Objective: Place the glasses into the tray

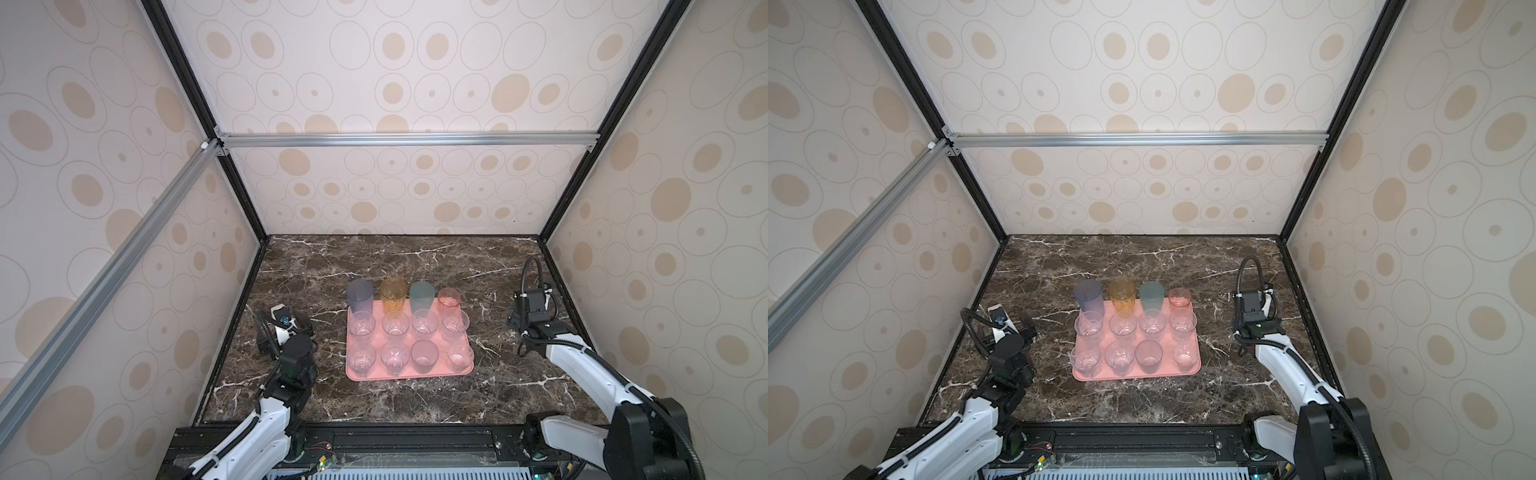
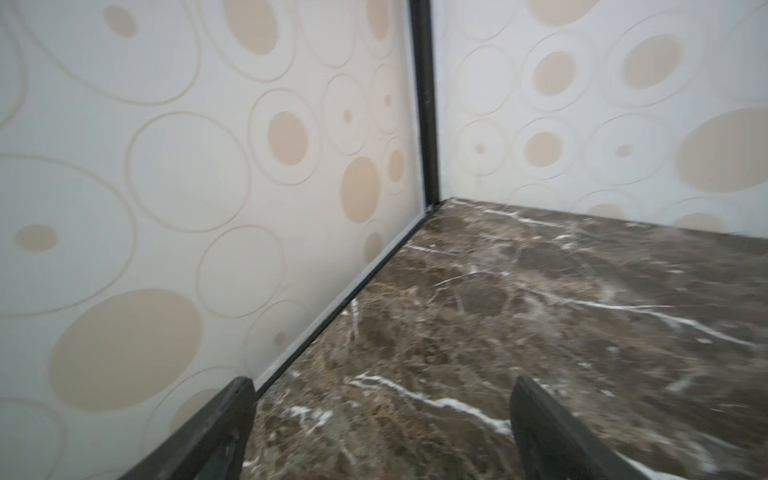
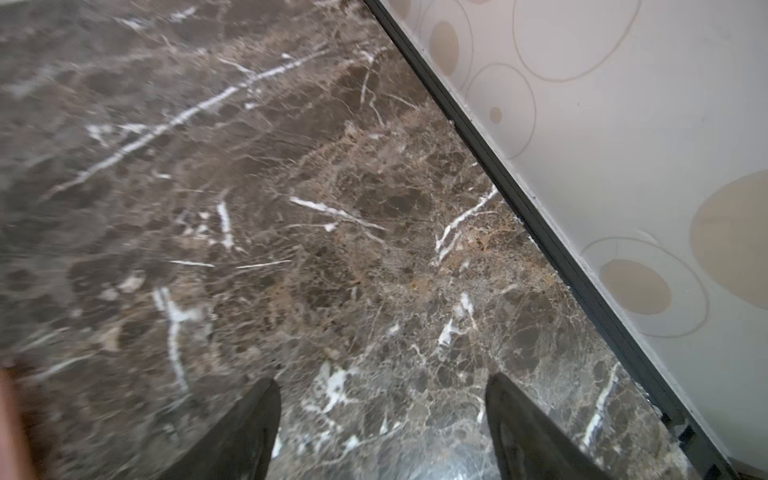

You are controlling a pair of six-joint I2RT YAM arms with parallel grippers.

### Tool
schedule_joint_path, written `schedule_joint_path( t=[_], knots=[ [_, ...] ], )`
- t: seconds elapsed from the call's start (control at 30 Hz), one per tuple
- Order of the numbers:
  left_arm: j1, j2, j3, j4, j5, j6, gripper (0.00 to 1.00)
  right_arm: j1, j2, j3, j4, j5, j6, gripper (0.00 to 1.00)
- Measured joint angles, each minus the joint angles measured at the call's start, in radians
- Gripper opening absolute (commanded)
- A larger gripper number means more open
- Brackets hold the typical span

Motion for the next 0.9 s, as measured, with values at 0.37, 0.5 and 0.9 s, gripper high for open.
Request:
schedule_joint_path(
  t=[0.37,0.5,0.9],
  knots=[
    [0.084,0.413,-0.114,0.609,0.159,0.067,0.99,-0.06,0.152,-0.114,0.525,-0.063,-0.141,0.78],
    [0.123,0.525,-0.111,0.764,0.278,0.078,0.99,-0.06,0.212,-0.116,0.609,-0.113,-0.171,0.78],
    [0.228,0.774,-0.041,0.884,0.578,0.035,0.99,-0.061,0.307,-0.184,0.88,-0.224,-0.275,0.82]
  ],
)
